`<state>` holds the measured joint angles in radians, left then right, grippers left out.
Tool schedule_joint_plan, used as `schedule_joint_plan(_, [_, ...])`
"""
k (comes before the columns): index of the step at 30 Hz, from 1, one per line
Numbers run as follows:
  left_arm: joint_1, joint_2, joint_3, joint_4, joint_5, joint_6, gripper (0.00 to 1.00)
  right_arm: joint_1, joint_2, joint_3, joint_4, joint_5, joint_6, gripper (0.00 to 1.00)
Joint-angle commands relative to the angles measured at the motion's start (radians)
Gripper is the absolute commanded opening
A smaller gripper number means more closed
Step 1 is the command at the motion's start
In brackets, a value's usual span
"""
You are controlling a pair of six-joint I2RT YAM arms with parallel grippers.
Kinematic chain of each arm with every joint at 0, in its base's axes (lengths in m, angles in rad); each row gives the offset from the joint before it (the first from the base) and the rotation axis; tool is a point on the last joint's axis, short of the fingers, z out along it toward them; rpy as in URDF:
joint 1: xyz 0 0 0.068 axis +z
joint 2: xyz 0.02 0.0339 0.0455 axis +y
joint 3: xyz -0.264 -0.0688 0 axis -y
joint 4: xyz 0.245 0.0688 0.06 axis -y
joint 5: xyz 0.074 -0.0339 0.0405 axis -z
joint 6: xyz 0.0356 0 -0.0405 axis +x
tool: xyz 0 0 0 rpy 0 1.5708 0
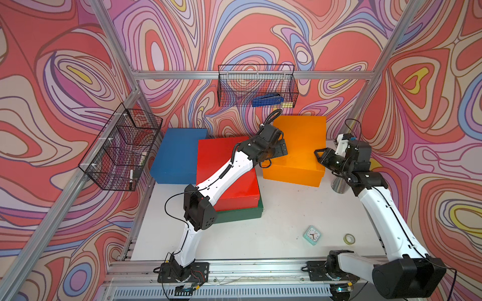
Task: Stack the shoeboxes
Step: Pick up the shoebox from the center of the board, then place the shoebox at the shoebox.
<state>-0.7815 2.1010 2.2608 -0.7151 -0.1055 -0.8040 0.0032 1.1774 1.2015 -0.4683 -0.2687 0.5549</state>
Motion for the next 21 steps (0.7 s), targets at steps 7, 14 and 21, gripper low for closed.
schedule_joint_plan(7, [-0.141, -0.076, 0.067, 0.152, 0.118, -0.009, 0.91, 0.096, -0.083, 0.053, -0.032, -0.214, 0.005, 0.34])
schedule_joint_plan(14, [-0.183, -0.113, 0.085, 0.12, 0.07, 0.015, 0.91, 0.099, -0.154, 0.062, -0.081, -0.219, 0.019, 0.34])
schedule_joint_plan(21, [-0.224, -0.178, 0.056, 0.094, 0.018, 0.029, 0.91, 0.109, -0.225, 0.081, -0.118, -0.256, 0.056, 0.35])
